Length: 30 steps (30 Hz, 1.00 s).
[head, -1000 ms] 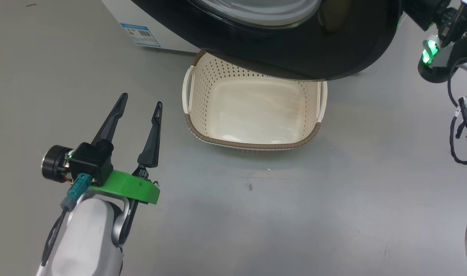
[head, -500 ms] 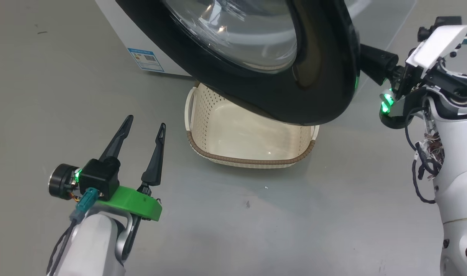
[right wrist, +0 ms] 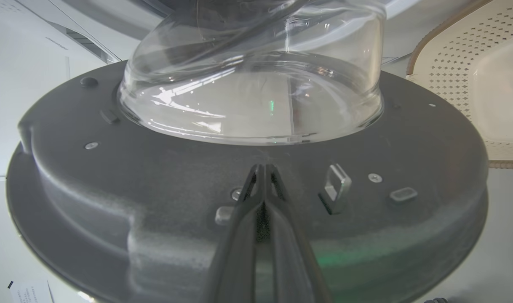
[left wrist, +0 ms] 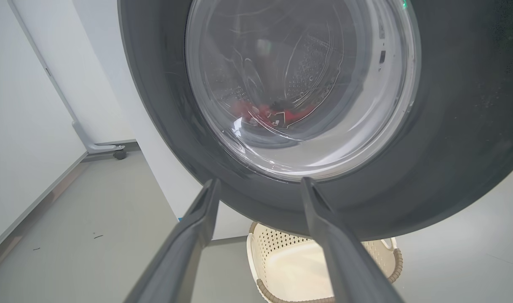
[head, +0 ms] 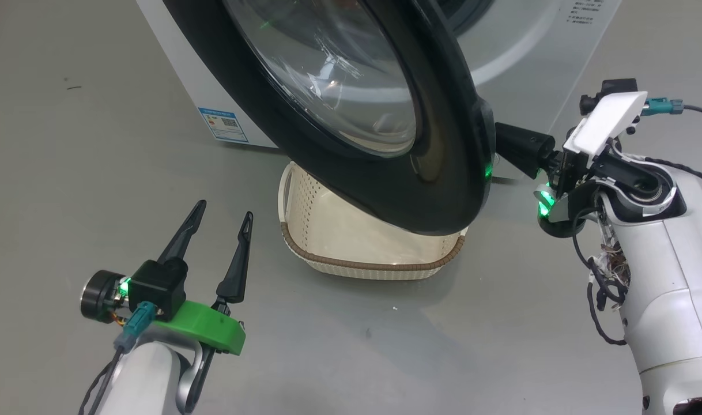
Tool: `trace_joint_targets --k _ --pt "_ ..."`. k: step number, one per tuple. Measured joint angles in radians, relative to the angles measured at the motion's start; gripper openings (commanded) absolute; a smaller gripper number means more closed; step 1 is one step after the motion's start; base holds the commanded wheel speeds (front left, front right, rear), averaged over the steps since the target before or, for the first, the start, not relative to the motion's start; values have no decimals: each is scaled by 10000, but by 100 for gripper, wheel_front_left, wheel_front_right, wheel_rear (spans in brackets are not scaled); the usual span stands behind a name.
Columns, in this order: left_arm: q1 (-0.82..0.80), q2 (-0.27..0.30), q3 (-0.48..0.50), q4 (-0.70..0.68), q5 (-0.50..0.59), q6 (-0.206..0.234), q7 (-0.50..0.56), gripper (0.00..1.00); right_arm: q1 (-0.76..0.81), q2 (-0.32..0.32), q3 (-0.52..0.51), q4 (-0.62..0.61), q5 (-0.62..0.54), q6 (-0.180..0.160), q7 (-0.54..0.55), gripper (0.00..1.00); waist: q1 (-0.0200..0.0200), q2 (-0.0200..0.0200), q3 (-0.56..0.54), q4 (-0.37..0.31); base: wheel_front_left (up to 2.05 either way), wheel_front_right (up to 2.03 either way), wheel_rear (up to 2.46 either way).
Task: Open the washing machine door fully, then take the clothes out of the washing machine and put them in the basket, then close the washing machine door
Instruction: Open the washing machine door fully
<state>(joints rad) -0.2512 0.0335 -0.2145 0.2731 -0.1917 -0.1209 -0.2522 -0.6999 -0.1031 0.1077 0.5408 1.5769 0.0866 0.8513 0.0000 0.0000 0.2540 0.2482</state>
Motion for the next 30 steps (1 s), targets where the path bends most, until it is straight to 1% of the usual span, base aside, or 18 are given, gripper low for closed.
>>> trace_joint_targets --k 5,13,15,27,30 --pt "221 2 121 29 0 0 0 100 384 178 247 -44 -2 81 0 0 0 0 -267 -28 0 0 0" --pt "423 2 230 29 0 0 0 100 895 341 648 -148 19 96 -86 0 0 0 -573 -30 0 0 0" --pt "429 4 228 35 6 0 0 100 988 362 694 -155 84 167 -123 0 0 0 -621 -7 0 0 0" --pt "639 4 186 107 38 0 0 100 1531 376 1292 -228 368 180 -322 0 0 0 -995 379 0 0 0" --pt "700 4 163 127 38 0 2 100 1644 360 1507 -284 669 180 -397 0 0 0 -1073 515 0 0 0"
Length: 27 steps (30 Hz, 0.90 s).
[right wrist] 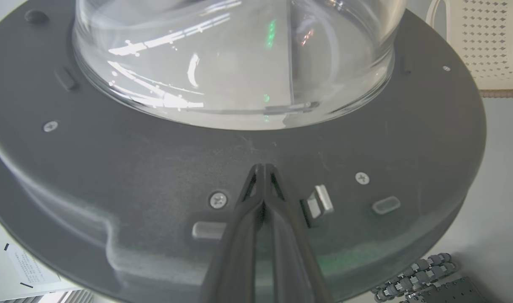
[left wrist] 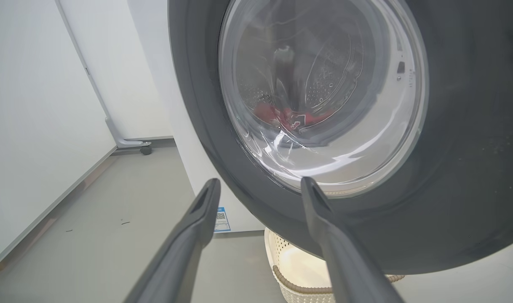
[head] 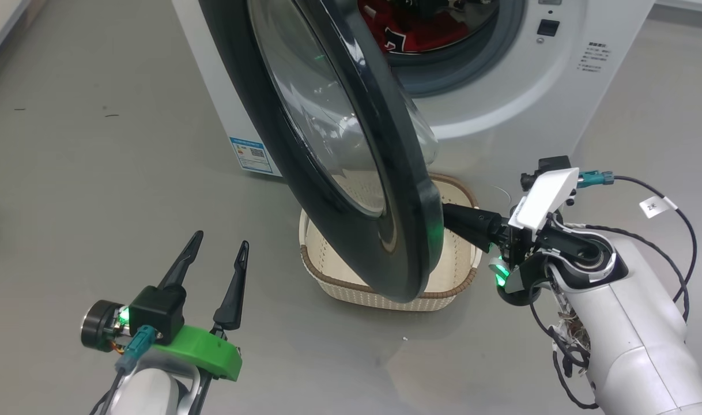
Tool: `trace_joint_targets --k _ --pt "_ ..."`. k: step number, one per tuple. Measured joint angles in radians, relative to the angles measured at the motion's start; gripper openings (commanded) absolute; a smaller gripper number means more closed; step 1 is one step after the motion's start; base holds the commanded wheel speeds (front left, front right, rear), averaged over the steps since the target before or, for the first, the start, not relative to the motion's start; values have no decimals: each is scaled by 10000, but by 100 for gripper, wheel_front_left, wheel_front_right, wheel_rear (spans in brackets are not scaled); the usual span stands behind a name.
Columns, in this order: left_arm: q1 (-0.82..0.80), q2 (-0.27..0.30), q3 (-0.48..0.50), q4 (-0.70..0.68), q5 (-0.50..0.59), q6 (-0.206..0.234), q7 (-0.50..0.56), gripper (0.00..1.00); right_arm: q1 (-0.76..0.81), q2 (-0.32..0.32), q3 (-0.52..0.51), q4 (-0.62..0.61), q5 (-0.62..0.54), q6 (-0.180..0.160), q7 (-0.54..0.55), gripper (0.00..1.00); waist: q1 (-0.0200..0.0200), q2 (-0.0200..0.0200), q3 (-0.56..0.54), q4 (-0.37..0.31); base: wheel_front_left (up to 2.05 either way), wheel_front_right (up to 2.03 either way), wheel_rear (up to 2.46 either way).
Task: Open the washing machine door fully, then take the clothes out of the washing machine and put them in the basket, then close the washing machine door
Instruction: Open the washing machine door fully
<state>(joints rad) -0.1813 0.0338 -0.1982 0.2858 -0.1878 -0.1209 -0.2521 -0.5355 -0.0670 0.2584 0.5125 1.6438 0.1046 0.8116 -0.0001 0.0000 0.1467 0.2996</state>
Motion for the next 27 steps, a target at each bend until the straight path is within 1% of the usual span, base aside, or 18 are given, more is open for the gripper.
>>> trace_joint_targets --k 6,12,21,27 --pt "64 0 -29 13 0 0 -2 100 159 -8 667 -278 750 2 -88 0 0 0 -116 298 0 0 0" --pt "73 0 -56 21 0 0 0 100 189 8 1193 -458 1001 75 -255 0 0 0 -170 563 0 0 0" --pt "90 0 -54 36 0 0 -2 100 329 2 2069 -679 1530 77 -660 0 0 0 -281 976 0 0 0" --pt "171 0 -59 38 0 0 -2 100 331 13 2466 -763 1691 77 -932 0 0 0 -314 1172 0 0 0"
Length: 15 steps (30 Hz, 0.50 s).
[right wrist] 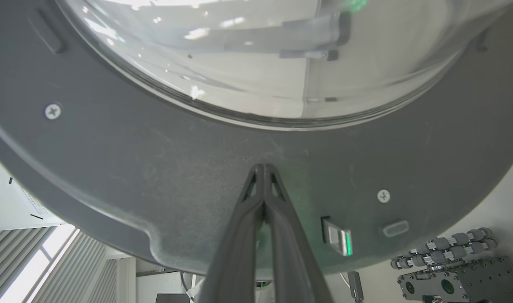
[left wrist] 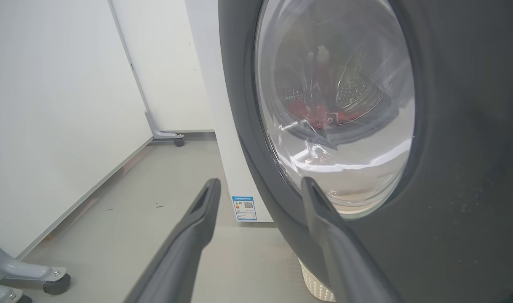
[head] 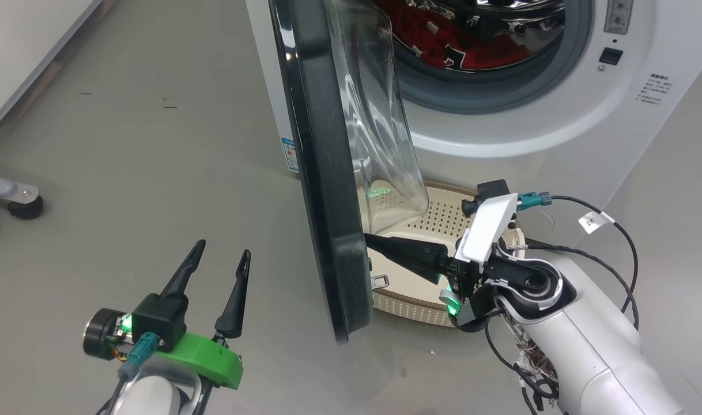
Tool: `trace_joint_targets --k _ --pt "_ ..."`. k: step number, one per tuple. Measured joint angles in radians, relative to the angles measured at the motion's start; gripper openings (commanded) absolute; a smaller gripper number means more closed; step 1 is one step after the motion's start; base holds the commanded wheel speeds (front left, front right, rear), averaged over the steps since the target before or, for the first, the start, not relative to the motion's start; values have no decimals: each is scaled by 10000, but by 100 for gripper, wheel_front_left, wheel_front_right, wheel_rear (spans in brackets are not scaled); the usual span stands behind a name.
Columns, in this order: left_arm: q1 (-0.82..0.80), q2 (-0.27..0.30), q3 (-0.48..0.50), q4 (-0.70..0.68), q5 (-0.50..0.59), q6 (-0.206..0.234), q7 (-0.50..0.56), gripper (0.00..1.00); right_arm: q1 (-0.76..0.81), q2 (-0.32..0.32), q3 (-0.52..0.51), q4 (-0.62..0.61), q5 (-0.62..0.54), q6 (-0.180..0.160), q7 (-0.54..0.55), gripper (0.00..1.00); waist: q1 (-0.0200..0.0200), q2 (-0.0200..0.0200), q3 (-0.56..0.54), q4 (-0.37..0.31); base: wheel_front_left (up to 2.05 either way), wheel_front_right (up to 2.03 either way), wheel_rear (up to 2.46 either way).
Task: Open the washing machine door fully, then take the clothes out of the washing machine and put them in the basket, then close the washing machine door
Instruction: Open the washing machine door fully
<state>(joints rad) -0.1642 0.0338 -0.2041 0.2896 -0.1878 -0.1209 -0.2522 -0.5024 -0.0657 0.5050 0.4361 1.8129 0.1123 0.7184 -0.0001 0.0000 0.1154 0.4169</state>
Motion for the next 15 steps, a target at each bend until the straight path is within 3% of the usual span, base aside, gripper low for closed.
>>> trace_joint_targets --k 15 --pt "46 0 44 -4 0 0 2 100 2 25 8 102 81 10 -855 0 0 0 -28 2 0 0 0"
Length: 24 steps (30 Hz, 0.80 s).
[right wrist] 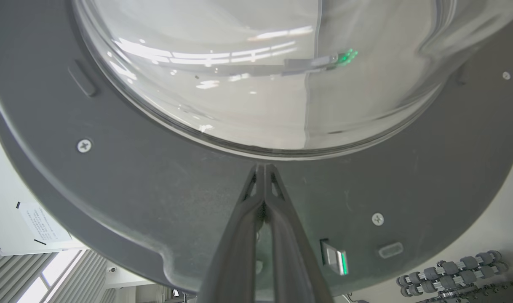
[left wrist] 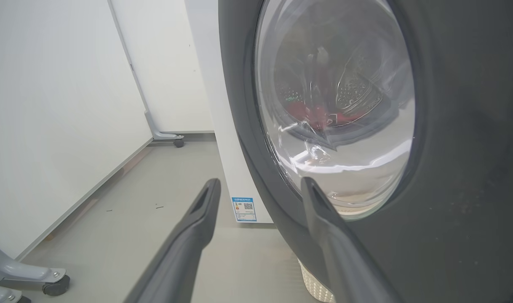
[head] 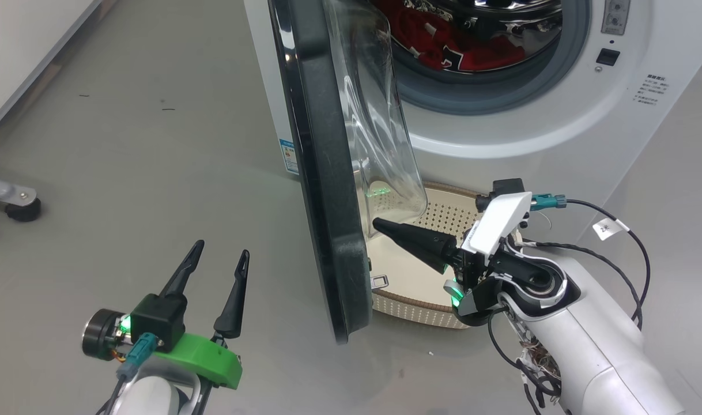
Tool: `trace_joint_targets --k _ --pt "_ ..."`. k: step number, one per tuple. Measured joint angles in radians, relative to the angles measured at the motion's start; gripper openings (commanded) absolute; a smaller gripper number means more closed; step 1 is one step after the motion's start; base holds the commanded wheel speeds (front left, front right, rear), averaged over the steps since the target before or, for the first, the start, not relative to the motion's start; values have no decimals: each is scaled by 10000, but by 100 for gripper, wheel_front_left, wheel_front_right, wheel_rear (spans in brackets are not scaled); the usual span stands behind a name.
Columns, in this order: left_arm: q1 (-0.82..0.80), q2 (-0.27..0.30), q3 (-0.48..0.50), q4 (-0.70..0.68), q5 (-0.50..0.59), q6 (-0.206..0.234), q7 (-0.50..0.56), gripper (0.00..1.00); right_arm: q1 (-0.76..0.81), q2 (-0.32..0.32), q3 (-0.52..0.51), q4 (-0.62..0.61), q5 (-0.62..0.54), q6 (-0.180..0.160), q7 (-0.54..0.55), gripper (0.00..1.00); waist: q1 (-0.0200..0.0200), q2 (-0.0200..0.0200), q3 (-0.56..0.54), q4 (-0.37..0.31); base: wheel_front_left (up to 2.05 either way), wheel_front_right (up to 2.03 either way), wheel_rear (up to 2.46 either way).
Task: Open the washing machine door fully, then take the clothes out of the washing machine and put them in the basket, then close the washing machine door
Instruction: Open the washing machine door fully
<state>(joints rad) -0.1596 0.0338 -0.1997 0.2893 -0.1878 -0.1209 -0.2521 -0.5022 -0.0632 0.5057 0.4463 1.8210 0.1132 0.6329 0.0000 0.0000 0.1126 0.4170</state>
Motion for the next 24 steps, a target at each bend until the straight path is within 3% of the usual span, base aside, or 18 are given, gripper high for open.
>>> trace_joint_targets --k 8,14,16,17,23,24 --pt "18 4 138 -36 -2 12 0 100 408 -25 -811 -303 -4 19 -830 0 0 0 -84 -258 0 0 0" --pt "81 2 171 -48 -2 15 0 100 835 -387 -1551 -974 -539 33 -1916 2 0 0 -152 -424 0 0 0" --pt "109 4 163 -44 -2 15 0 100 1048 -573 -1814 -1147 -786 33 -2383 38 0 0 -180 -455 0 0 0" --pt "117 2 159 -44 -2 15 0 100 1155 -681 -1870 -1183 -1058 33 -2650 100 0 0 -185 -468 0 0 0" --pt "155 4 188 -29 -2 15 0 100 1859 -1076 -2071 -1197 -2343 84 -4029 100 0 0 -267 -548 0 0 0" --pt "172 4 201 -8 -2 17 0 100 2129 -1356 -2069 -1072 -3039 84 -4606 100 0 0 -301 -566 0 0 0"
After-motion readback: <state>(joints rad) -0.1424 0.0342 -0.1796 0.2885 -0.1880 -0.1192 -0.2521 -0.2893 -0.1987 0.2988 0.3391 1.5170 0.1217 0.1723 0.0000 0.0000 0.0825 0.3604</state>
